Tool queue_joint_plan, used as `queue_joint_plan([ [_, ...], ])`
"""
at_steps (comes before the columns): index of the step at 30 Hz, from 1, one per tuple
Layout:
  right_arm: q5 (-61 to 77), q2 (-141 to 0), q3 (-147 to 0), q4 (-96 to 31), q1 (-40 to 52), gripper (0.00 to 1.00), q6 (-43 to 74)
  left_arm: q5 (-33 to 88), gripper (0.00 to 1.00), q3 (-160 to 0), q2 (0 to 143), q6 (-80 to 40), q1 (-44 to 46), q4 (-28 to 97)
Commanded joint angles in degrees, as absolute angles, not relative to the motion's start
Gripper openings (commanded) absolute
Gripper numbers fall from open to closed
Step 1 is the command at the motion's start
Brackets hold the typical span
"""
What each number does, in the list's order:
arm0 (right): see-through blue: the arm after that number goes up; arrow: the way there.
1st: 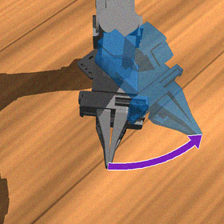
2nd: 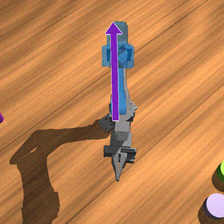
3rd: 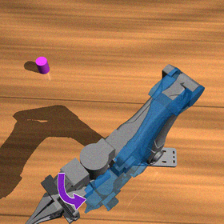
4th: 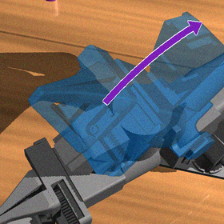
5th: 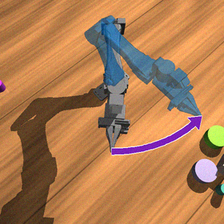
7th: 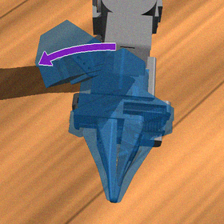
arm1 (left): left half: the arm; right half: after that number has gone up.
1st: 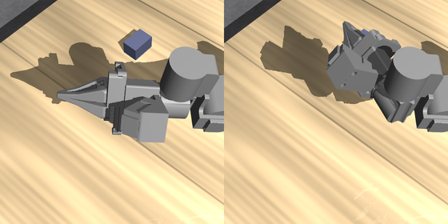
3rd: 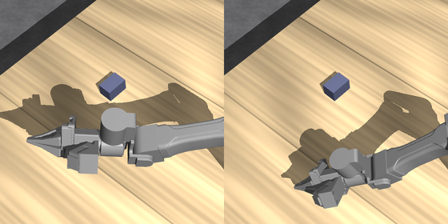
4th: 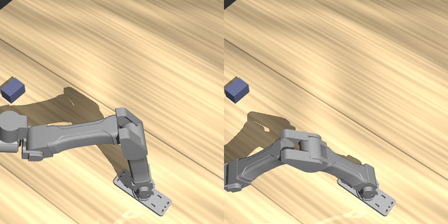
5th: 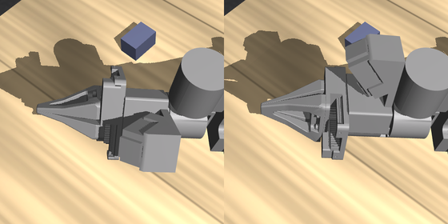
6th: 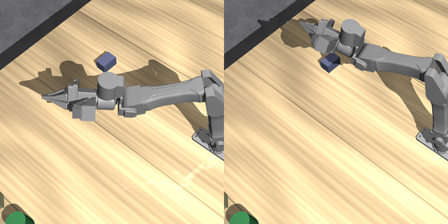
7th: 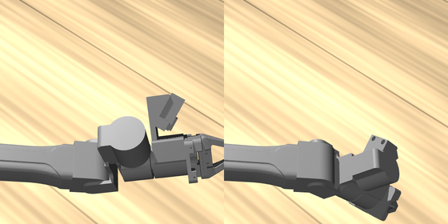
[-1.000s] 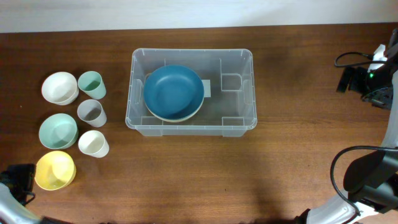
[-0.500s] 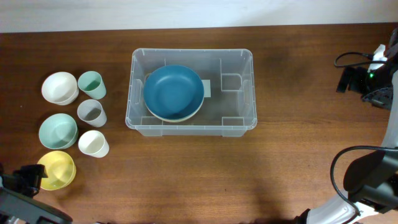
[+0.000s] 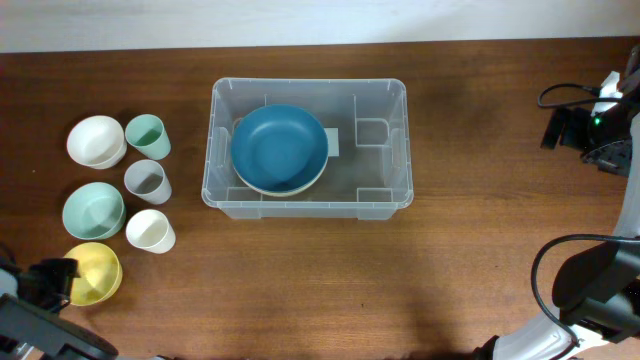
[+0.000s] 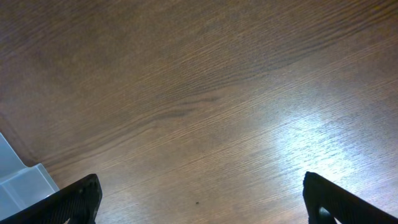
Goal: Pack container
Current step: 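Close the left gripper on the yellow bowl rim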
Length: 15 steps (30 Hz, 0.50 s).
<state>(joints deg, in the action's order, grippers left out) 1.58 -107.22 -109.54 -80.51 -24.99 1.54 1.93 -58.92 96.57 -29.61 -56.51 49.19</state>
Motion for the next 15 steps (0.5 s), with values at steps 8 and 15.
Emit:
queue_joint_plan([
  [8, 1.7, -107.4, -109.3, -80.5, -25.1, 0.99, 2.0, -1.0, 0.77, -56.6, 97.1, -28.9, -52.7, 46.7],
  [15, 1.7, -107.4, -109.3, -80.5, -25.1, 0.99, 2.0, -1.4, 0.76, -54.5, 97.2, -29.3, -52.7, 46.4],
])
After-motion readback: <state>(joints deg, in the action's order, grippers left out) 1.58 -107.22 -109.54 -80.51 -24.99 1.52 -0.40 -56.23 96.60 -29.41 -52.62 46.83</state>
